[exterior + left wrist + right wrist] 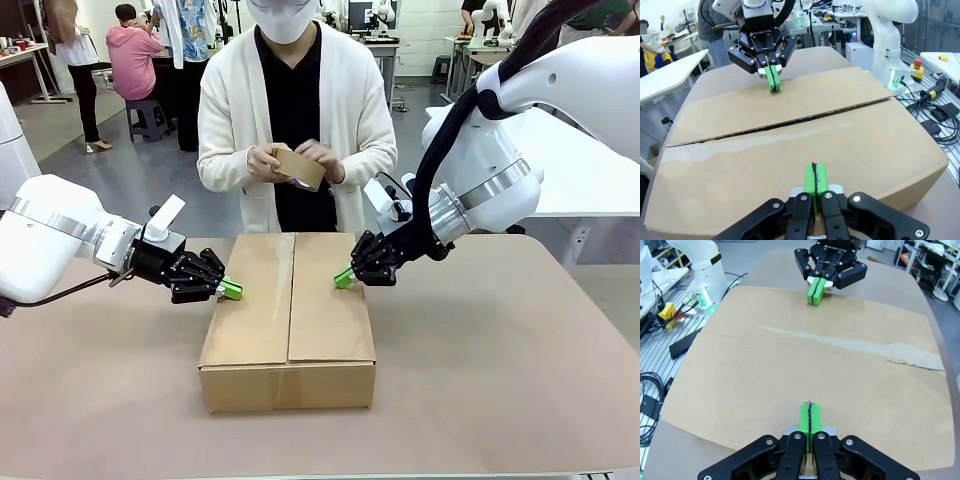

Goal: Wrap the clocks to prevent damage.
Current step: After the human seals the box with tape, release both hands from the side flaps of the Package Box.

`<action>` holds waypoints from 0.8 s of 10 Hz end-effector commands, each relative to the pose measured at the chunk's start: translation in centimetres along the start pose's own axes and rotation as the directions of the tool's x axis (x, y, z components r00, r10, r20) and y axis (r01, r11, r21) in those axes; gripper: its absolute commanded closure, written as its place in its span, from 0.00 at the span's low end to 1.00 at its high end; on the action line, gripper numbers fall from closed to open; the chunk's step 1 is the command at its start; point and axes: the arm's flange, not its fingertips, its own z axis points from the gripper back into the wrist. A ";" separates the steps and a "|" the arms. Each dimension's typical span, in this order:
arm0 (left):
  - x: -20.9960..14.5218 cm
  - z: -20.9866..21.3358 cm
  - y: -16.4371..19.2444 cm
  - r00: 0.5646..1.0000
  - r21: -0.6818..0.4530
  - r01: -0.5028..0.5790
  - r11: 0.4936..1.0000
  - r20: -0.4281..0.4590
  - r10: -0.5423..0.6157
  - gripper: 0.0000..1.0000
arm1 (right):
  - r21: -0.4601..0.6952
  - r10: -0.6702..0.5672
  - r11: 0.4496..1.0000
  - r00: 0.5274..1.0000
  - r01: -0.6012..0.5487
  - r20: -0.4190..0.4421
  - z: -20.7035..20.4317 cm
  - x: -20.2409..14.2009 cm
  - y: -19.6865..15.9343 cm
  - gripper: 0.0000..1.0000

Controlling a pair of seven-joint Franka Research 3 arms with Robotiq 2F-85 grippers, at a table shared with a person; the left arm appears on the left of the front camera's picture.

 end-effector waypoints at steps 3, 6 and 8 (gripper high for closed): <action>-0.5 -0.1 0.0 1.000 0.009 -0.002 1.000 -0.014 0.002 0.99 | -0.002 0.000 1.000 1.000 0.000 -0.007 -0.2 -0.5 0.0 0.99; -0.5 -0.1 0.0 1.000 0.009 -0.002 1.000 -0.014 0.002 0.99 | -0.002 0.000 1.000 1.000 0.000 -0.007 -0.2 -0.5 0.0 0.99; -0.5 -0.1 0.0 1.000 0.009 -0.002 1.000 -0.014 0.002 0.99 | -0.002 0.000 1.000 1.000 0.000 -0.007 -0.2 -0.5 0.0 0.99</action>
